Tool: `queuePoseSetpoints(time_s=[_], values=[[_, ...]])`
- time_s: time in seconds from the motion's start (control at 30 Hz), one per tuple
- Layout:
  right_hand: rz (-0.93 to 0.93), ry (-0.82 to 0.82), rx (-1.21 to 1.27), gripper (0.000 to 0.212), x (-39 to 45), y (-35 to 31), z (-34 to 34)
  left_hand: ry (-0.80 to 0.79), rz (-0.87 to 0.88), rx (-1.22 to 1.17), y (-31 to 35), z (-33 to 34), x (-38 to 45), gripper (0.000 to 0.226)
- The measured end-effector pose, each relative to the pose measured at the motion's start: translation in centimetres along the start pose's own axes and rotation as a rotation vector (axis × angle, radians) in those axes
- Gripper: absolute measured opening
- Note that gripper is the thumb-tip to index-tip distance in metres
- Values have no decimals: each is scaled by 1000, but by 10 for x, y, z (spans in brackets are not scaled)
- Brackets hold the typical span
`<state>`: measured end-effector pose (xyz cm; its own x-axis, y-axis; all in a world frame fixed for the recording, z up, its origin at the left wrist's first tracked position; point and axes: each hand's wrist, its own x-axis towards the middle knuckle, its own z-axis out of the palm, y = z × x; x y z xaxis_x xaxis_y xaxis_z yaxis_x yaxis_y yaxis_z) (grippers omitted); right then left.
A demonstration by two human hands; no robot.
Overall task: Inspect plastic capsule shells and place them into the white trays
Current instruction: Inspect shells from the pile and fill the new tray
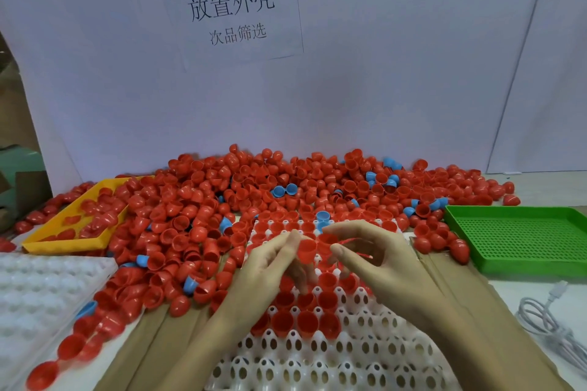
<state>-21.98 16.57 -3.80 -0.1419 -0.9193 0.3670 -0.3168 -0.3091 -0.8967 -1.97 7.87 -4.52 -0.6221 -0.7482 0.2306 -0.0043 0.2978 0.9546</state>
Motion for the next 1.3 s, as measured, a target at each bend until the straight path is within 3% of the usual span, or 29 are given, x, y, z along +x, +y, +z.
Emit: queuePoseSetpoints(time_s=[0.1, 0.27, 0.43, 0.6, 0.9, 1.1, 1.3], values=[[15, 25, -6, 23, 1, 2, -2, 30, 41, -32, 0, 1, -1, 28], [34, 17, -24, 22, 2, 6, -1, 108, 136, -10, -4, 2, 0, 31], [8, -33, 7, 13, 2, 9, 1, 120, 122, -80, -8, 2, 1, 37], [-17, -87, 40, 31, 2, 8, 3, 128, 127, -62, -9, 2, 2, 31], [-153, 13, -155, 41, 2, 14, 8, 122, 124, -48, -9, 7, -1, 44], [-445, 93, -621, 31, 0, 13, 11, 62, 179, -106, -7, 8, -1, 29], [-415, 61, -465, 30, -3, 10, 13, 71, 147, -129, -8, 4, 0, 24]])
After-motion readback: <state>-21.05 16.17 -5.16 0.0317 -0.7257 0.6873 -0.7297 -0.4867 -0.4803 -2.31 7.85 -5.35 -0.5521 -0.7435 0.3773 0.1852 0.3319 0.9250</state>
